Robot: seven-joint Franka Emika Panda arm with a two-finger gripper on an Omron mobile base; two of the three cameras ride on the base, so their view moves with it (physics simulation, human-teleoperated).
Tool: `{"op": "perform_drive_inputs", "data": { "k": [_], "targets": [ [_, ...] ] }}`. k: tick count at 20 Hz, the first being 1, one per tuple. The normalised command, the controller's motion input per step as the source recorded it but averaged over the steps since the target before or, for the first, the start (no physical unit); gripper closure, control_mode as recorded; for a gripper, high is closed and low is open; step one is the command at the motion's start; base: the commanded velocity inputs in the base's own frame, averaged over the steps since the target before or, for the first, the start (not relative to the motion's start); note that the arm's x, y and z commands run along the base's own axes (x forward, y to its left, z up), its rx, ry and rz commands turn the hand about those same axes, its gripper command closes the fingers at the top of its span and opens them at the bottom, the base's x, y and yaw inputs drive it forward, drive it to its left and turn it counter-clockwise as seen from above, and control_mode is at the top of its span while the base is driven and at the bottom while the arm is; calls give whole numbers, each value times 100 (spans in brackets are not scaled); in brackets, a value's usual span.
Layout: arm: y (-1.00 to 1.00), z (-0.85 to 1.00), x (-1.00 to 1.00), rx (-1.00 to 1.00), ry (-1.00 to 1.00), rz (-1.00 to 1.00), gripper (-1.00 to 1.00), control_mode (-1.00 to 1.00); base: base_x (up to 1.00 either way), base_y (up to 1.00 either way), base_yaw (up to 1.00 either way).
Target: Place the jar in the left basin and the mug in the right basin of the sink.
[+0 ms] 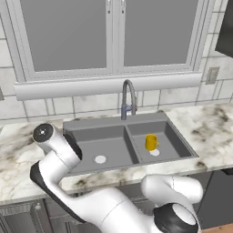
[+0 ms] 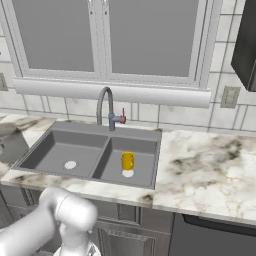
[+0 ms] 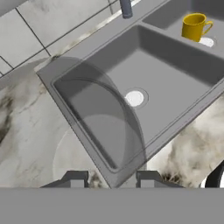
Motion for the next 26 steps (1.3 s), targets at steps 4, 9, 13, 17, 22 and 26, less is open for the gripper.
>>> {"op": "perform_drive_inputs", "data": {
  "k": [4, 9, 13, 17, 22, 26],
  "targets": [
    [-61, 31, 0, 2, -5, -17, 100, -100, 0, 0, 0],
    [-55, 32, 0, 1, -4, -16, 100, -100, 0, 0, 0],
    [-46, 5, 0, 3, 0, -14, 100, -100, 0, 0, 0],
    [-54, 0, 0, 3, 0, -15, 100, -100, 0, 0, 0],
    [-58, -3, 3, 1, 0, -14, 100, -100, 0, 0, 0],
    [-49, -29, 14, 1, 0, -11, 100, -100, 0, 0, 0]
  ]
}}
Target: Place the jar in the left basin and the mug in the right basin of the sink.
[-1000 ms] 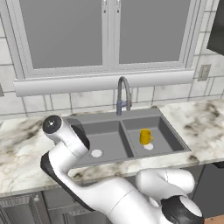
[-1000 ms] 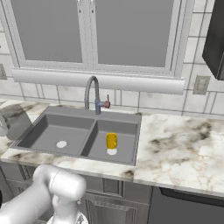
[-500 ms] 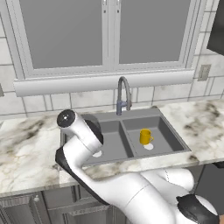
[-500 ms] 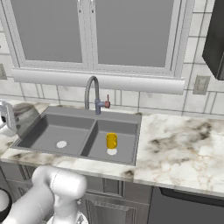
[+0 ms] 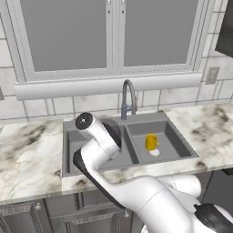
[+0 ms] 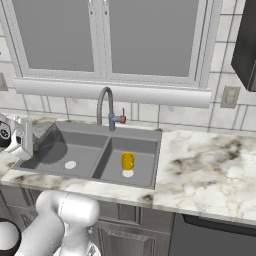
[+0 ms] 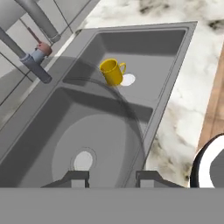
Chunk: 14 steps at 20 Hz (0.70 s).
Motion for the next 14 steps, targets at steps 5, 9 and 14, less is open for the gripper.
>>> {"op": "perform_drive_inputs", "data": {
  "k": [5, 9, 14],
  "targets": [
    [-34, -47, 31, 0, 0, -9, 100, -100, 0, 0, 0],
    [-27, -20, 46, 0, 0, -8, 100, -100, 0, 0, 0],
    [-21, -9, 48, 0, 0, -7, 100, -100, 0, 0, 0]
  ]
}}
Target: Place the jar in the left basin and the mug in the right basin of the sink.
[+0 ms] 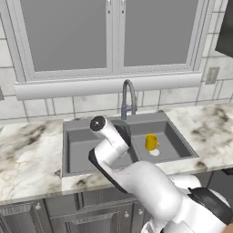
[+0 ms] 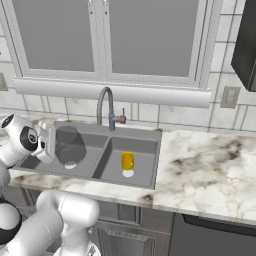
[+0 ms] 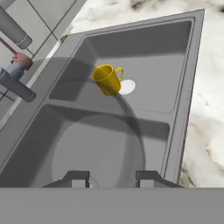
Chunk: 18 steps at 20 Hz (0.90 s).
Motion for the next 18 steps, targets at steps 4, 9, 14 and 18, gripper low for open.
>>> {"op": "perform_drive_inputs", "data": {
  "k": [4, 9, 14, 18],
  "targets": [
    [-9, -26, 48, 0, 0, -6, 100, -100, 0, 0, 0],
    [-1, -30, 49, 0, 0, -5, 100, -100, 0, 0, 0],
    [0, -23, 37, 0, 0, -4, 100, -100, 0, 0, 0],
    [0, -20, 25, 1, 0, -3, 100, -100, 0, 0, 0]
  ]
}}
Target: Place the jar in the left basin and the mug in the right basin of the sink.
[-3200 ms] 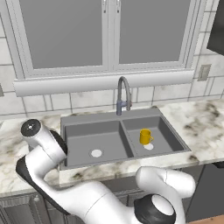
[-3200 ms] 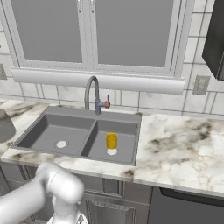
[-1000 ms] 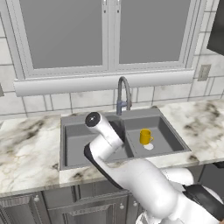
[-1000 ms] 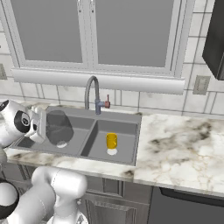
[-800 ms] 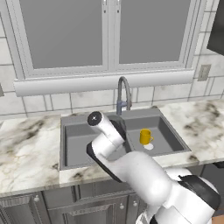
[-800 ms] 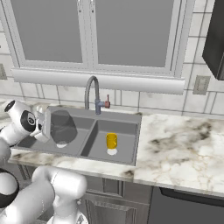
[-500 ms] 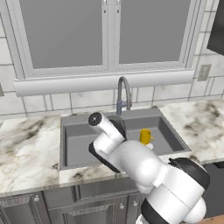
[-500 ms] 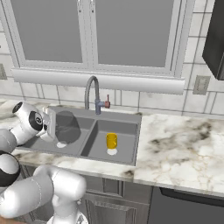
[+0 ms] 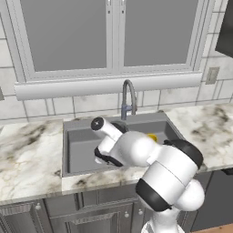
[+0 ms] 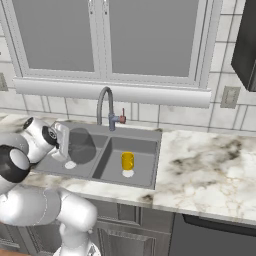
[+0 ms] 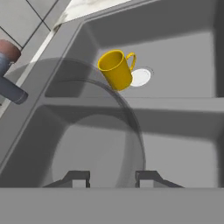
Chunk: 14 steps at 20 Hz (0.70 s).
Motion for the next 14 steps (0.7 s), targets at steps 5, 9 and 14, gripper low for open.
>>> {"op": "perform_drive_inputs", "data": {
  "k": [5, 9, 14],
  "targets": [
    [0, -11, 5, 4, 0, -1, 100, -100, 0, 0, 0],
    [0, -13, 0, 5, 0, 0, 100, -100, 0, 0, 0],
    [0, -24, 2, 6, 0, 0, 100, -100, 0, 0, 0]
  ]
}}
